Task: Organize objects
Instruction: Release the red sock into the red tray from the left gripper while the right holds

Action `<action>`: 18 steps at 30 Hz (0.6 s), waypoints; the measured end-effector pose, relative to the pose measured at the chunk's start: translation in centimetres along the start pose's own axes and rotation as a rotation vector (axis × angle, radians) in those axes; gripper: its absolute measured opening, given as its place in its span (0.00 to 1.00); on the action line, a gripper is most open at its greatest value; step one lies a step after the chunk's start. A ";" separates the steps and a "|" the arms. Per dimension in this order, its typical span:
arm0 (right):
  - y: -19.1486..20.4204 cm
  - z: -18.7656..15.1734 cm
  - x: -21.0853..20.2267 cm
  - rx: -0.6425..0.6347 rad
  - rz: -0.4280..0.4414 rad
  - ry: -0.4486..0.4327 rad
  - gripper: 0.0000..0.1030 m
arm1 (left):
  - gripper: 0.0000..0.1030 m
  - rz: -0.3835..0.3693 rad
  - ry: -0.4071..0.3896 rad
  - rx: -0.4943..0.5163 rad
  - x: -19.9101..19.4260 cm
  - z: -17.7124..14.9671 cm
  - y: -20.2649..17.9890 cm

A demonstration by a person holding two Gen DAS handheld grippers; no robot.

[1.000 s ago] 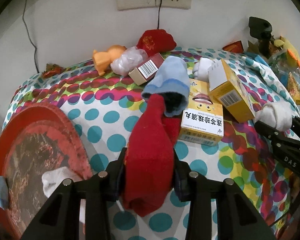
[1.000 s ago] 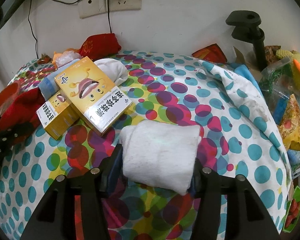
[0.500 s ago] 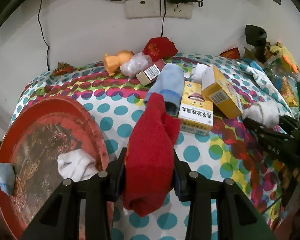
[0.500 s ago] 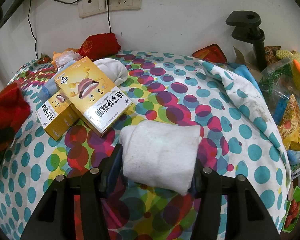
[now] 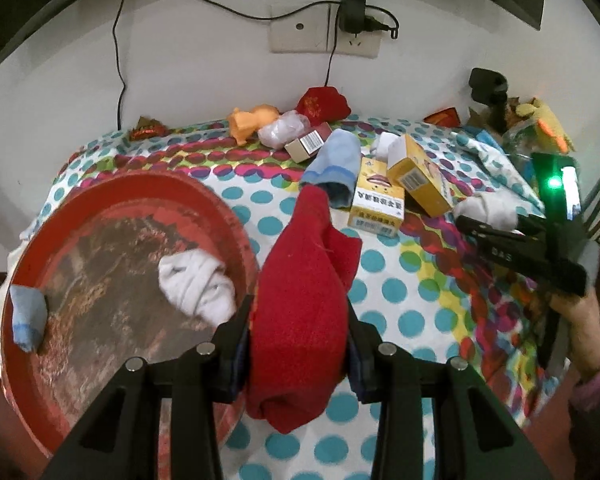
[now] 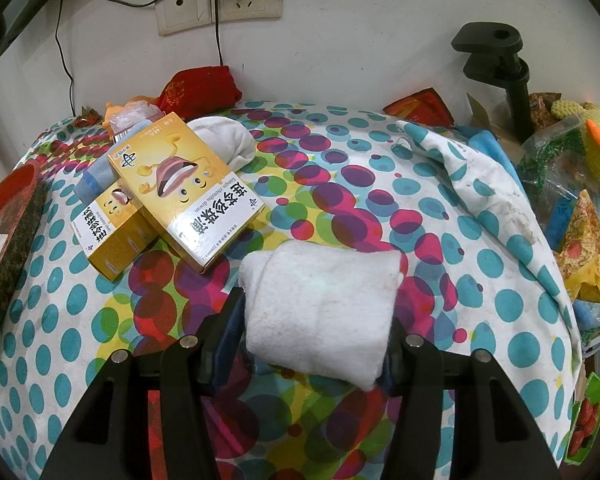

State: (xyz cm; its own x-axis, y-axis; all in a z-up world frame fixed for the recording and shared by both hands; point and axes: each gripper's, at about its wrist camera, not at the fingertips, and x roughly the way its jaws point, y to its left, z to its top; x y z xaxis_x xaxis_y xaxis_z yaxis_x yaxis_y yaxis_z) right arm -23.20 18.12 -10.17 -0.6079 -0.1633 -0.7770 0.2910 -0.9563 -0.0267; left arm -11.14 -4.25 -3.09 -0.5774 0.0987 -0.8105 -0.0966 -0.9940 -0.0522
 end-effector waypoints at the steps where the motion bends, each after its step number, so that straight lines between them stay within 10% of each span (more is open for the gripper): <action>1: 0.0 0.0 0.0 0.000 0.001 0.000 0.52 | 0.38 0.000 -0.005 0.001 -0.5 -0.2 0.2; 18: -0.1 0.1 0.0 -0.003 0.002 0.000 0.52 | 0.38 0.138 -0.006 -0.132 -3.4 -3.2 9.4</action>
State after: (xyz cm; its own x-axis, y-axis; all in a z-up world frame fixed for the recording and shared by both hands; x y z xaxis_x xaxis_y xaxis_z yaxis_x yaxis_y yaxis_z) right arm -23.27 18.24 -10.11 -0.6072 -0.1647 -0.7773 0.2945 -0.9553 -0.0276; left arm -7.50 -14.11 -2.72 -0.5826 -0.0391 -0.8118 0.0912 -0.9957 -0.0175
